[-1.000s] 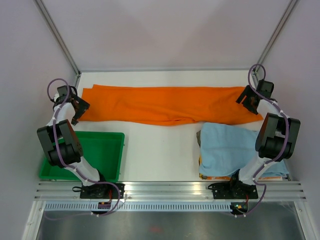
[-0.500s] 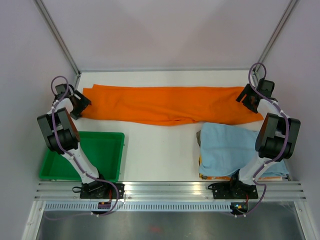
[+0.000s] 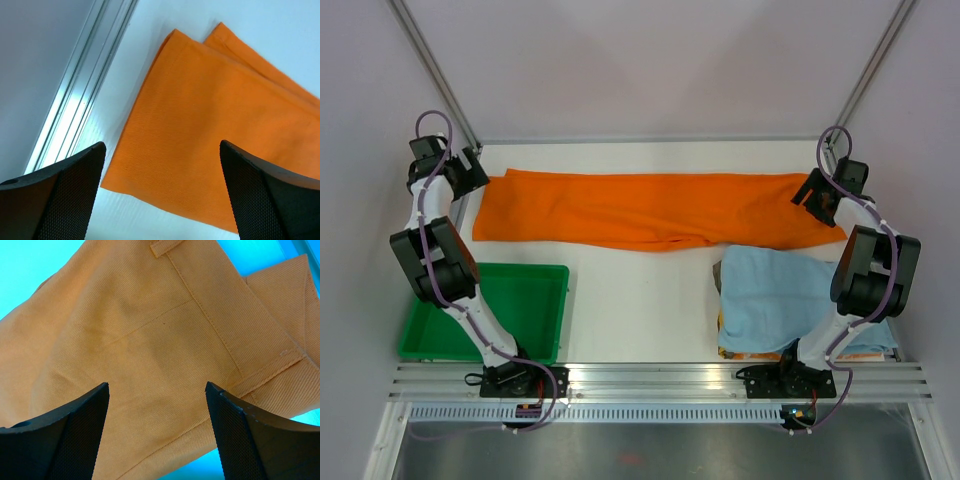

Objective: Fold and stack the trousers
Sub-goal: Fold the trousers

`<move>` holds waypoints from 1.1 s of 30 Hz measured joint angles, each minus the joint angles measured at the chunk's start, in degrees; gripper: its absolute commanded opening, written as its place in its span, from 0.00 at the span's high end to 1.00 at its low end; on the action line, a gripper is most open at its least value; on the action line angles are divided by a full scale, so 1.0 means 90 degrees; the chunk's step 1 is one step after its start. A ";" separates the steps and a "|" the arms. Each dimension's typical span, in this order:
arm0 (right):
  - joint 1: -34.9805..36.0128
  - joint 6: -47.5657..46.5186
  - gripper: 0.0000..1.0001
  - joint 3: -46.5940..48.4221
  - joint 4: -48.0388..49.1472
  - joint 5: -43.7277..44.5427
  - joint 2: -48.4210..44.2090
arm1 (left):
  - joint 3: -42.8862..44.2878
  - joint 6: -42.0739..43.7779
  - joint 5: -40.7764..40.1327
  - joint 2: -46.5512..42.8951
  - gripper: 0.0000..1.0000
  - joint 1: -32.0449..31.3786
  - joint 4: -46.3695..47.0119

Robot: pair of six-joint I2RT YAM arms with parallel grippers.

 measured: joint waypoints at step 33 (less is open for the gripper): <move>0.0002 -0.0172 0.15 0.0199 -0.0488 0.0321 0.0044 | 0.0704 0.2601 0.0566 0.1858 0.36 -0.0464 -0.0413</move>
